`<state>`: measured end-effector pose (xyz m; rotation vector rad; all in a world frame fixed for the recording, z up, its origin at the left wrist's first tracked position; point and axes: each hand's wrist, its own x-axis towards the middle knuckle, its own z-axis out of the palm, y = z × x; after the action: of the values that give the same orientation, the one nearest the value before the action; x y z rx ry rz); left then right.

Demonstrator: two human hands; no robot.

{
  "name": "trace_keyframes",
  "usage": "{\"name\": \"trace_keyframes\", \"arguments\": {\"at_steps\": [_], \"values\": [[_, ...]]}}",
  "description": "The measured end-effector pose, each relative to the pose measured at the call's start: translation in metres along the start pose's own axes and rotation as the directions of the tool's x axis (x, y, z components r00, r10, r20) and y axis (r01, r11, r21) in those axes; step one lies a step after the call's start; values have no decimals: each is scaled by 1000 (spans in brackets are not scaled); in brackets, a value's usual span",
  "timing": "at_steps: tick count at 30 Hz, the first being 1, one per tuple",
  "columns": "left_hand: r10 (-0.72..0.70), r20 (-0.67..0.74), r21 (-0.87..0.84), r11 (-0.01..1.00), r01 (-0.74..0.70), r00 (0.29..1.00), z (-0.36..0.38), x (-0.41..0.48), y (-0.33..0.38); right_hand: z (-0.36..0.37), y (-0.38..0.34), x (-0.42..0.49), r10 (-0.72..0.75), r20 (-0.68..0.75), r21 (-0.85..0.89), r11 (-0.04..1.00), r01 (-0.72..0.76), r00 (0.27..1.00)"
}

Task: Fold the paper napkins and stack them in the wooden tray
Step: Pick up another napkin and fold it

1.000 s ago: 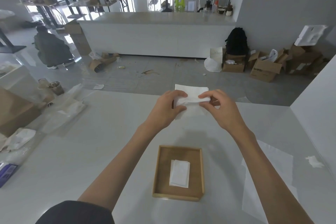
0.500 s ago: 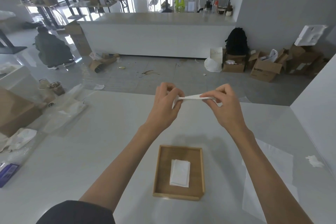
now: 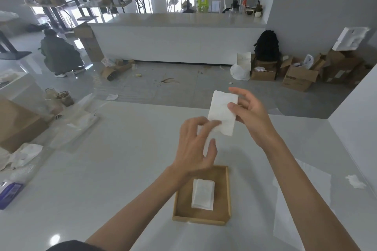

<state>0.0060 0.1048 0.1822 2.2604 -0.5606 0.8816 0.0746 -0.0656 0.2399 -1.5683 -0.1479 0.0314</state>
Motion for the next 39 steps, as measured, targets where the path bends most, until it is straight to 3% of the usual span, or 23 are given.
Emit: {"name": "trace_keyframes", "arguments": {"at_steps": [1,2,3,4,5,7,9,14,19,24,27,33,39], "values": [[-220,-1,-116,969,218,976,-3,4,5,-2,-2,1,-14,37,-6,1000,14,999],[-443,75,-250,859,446,894,-8,12,7,-4,-4,2,-25,77,-9,1000,26,997],[-599,227,-364,678,638,767,-14,22,6,-5,-6,1,-31,113,-19,999,33,993],[-653,402,-429,486,762,642,-19,32,1,-5,-8,2,-33,144,-31,999,38,989],[-632,531,-455,350,819,565,-22,40,-5,-5,-9,1,-27,170,-46,998,36,985],[-568,595,-518,269,812,568,-24,45,-14,-5,-9,1,-22,182,-61,998,33,983],[-569,561,-569,263,779,601,-22,43,-12,-5,-6,0,-25,172,-67,997,37,985],[-659,443,-580,306,755,607,-13,37,-12,-2,9,-10,-13,209,-94,995,33,978],[-604,406,-539,448,713,686,-10,28,-19,0,37,-18,13,107,-125,992,1,994],[-498,438,-431,615,661,748,-2,4,-36,-1,63,-24,89,136,-188,980,-63,987],[-514,529,-358,586,727,675,8,-17,-50,3,95,-32,158,139,-243,962,-121,978],[-518,733,-147,514,845,442,43,-87,-84,13,190,-57,334,175,-296,915,-274,926],[-545,795,36,484,874,268,87,-152,-110,34,275,-79,458,162,-408,837,-363,874]]}}
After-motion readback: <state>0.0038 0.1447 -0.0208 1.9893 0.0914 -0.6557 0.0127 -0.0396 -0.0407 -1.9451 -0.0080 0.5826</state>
